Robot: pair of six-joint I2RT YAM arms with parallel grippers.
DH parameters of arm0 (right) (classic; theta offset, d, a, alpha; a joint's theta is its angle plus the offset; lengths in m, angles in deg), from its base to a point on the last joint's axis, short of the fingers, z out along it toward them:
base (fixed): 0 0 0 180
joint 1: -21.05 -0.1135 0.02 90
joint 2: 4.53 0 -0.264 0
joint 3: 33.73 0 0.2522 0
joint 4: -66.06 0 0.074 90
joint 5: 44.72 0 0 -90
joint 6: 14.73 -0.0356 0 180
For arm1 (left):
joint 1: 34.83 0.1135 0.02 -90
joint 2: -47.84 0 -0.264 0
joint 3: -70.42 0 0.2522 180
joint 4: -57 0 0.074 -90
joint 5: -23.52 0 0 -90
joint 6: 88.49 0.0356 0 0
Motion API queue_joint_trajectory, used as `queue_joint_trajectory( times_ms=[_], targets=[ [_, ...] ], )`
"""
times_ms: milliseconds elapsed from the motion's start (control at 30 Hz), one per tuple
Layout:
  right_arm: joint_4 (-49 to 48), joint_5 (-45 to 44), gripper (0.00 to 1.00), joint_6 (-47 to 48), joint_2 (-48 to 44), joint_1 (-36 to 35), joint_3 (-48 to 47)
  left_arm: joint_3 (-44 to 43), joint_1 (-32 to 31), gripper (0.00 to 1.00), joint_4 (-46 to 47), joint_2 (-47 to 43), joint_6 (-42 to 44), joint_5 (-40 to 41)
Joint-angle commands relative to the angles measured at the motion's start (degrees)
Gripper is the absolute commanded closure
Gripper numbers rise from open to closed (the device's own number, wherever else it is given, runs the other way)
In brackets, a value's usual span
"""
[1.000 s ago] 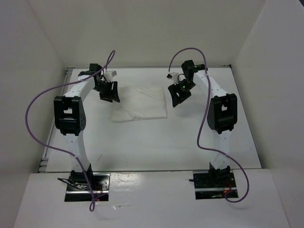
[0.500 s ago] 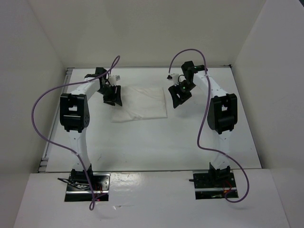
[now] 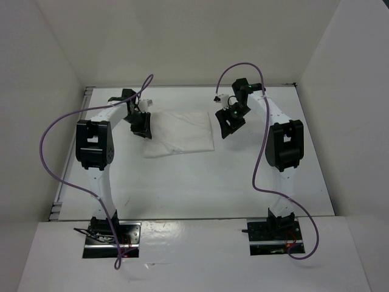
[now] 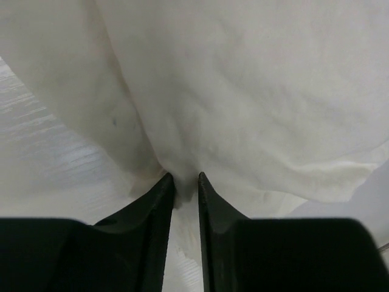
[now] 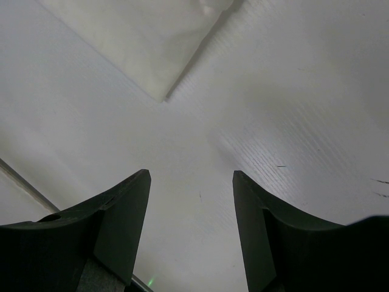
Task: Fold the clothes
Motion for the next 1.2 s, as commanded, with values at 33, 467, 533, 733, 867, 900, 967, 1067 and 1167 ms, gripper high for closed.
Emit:
queue_joint_trajectory(
  times_ms=[33, 467, 533, 733, 867, 900, 967, 1067, 1167],
  targets=[
    [-0.42, 0.84, 0.35, -0.31, -3.15, -0.52, 0.23, -0.17, 0.09, 0.74, -1.03, -3.13, 0.02, 0.32],
    [-0.42, 1.89, 0.35, 0.21, -2.62, -0.52, -0.29, -0.70, 0.61, 1.00, -4.18, -7.34, 1.25, 1.90],
    [-0.42, 1.90, 0.35, 0.21, -2.62, -0.52, -0.29, -0.70, 1.14, 1.00, -5.85, -7.87, 1.78, 1.90],
    [-0.42, 2.51, 0.35, 0.74, -1.57, -0.52, -1.44, 3.78, 2.37, 1.00, -8.31, -9.64, 3.45, 2.43],
    [0.11, 3.65, 0.35, 0.74, -1.04, -0.52, -1.96, 7.12, 2.37, 1.00, -8.32, -10.78, 3.97, 2.43],
    [0.11, 3.66, 0.35, 0.74, -1.04, -0.52, -1.96, 8.26, 2.37, 1.00, -8.32, -10.78, 3.98, 2.43],
    [0.11, 3.66, 0.35, 0.74, -0.51, -0.52, -1.96, 9.32, 2.37, 1.00, -7.80, -10.78, 3.98, 2.43],
    [0.11, 4.18, 0.35, 1.27, -0.51, -0.52, -1.96, 10.72, 2.37, 1.00, -7.18, -10.26, 3.98, 3.04],
    [0.63, 4.18, 0.35, 1.27, -0.51, -0.52, -1.96, 11.25, 2.37, 0.95, -7.18, -9.55, 3.98, 3.57]
  ],
)
